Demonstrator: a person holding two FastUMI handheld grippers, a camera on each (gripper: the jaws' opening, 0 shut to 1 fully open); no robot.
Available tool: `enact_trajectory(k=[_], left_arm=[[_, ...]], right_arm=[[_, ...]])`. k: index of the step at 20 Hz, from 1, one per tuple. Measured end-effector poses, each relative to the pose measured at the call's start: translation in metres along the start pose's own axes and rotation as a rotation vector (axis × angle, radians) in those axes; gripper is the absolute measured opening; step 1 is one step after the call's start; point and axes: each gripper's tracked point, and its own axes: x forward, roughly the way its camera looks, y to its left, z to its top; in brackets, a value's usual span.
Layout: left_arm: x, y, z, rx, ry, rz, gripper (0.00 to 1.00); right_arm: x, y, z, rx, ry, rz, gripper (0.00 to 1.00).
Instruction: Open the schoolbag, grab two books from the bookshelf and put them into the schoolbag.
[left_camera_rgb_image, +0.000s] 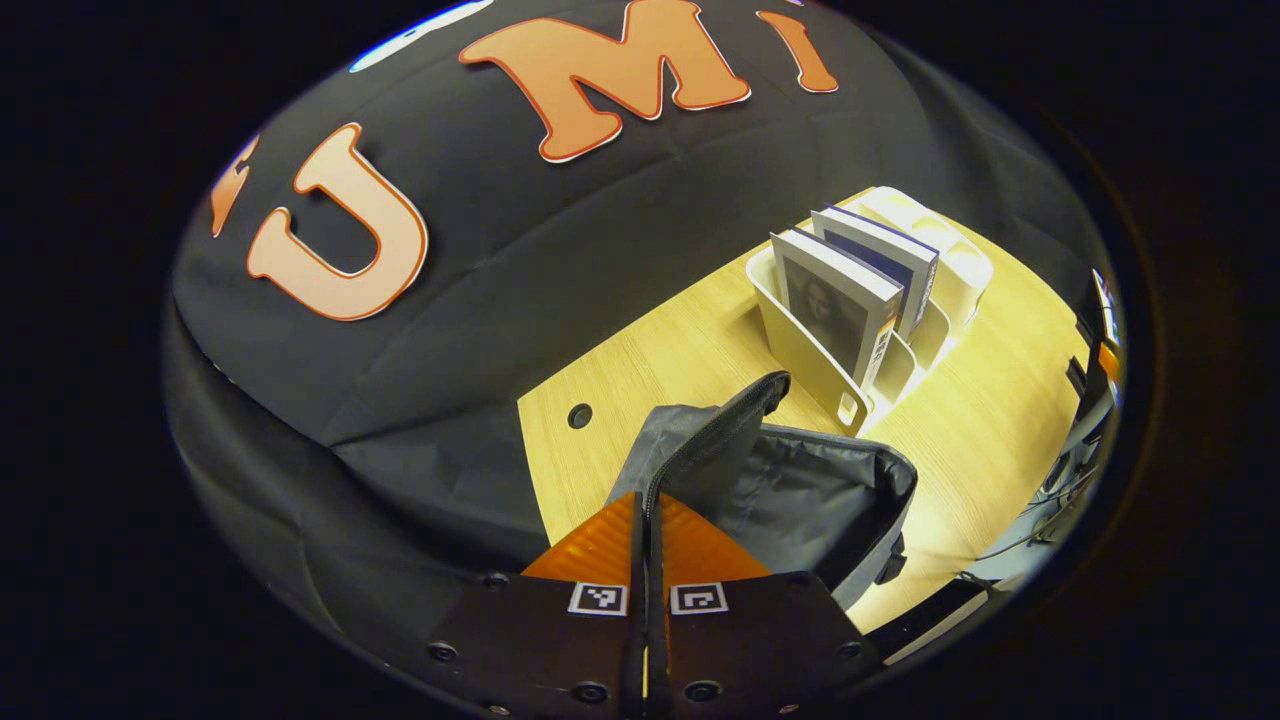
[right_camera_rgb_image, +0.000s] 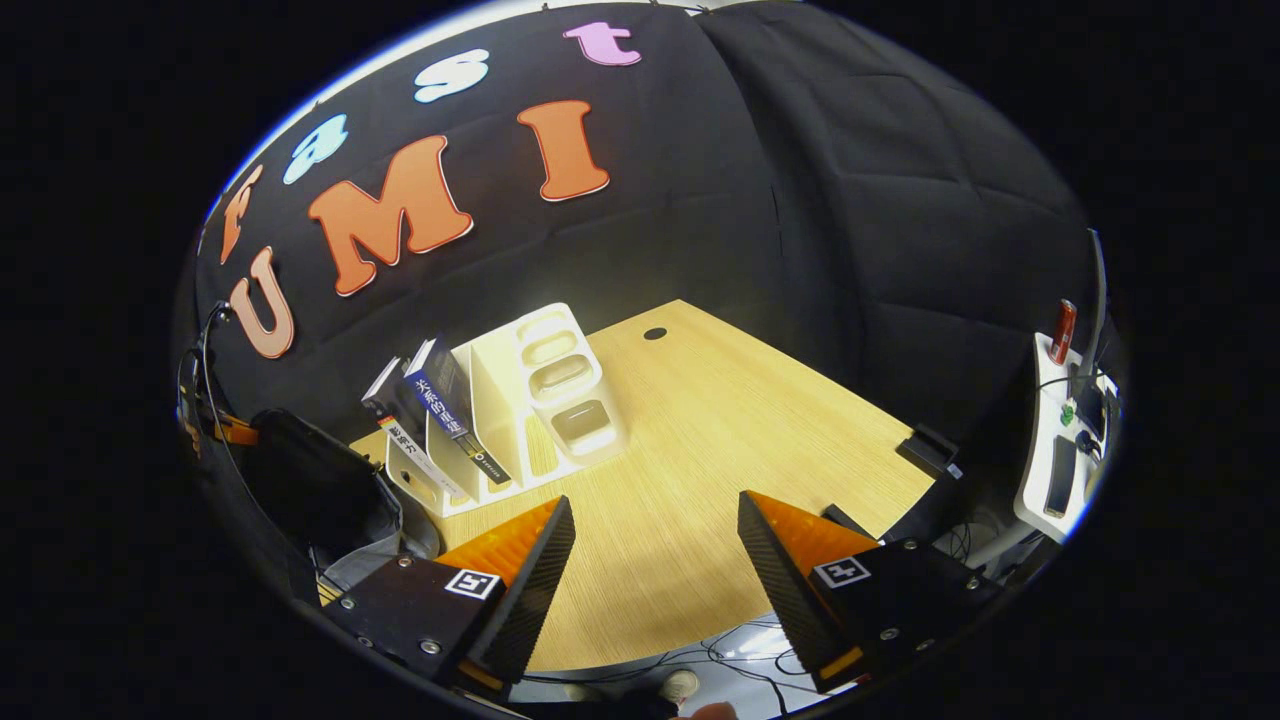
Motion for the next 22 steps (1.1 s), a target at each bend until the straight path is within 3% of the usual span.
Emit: enact_trajectory(k=[15,22], left_arm=[[0.003,-0.004,-0.002,-0.002,0.011,-0.006,0.02],[0.008,-0.004,-0.005,0.002,0.012,-0.021,0.01]], right_arm=[[0.001,-0.008,-0.001,-0.004,0.004,-0.012,0.98],[-0.001,0.022,0.01,-0.041,-0.038,0.061,0.98]])
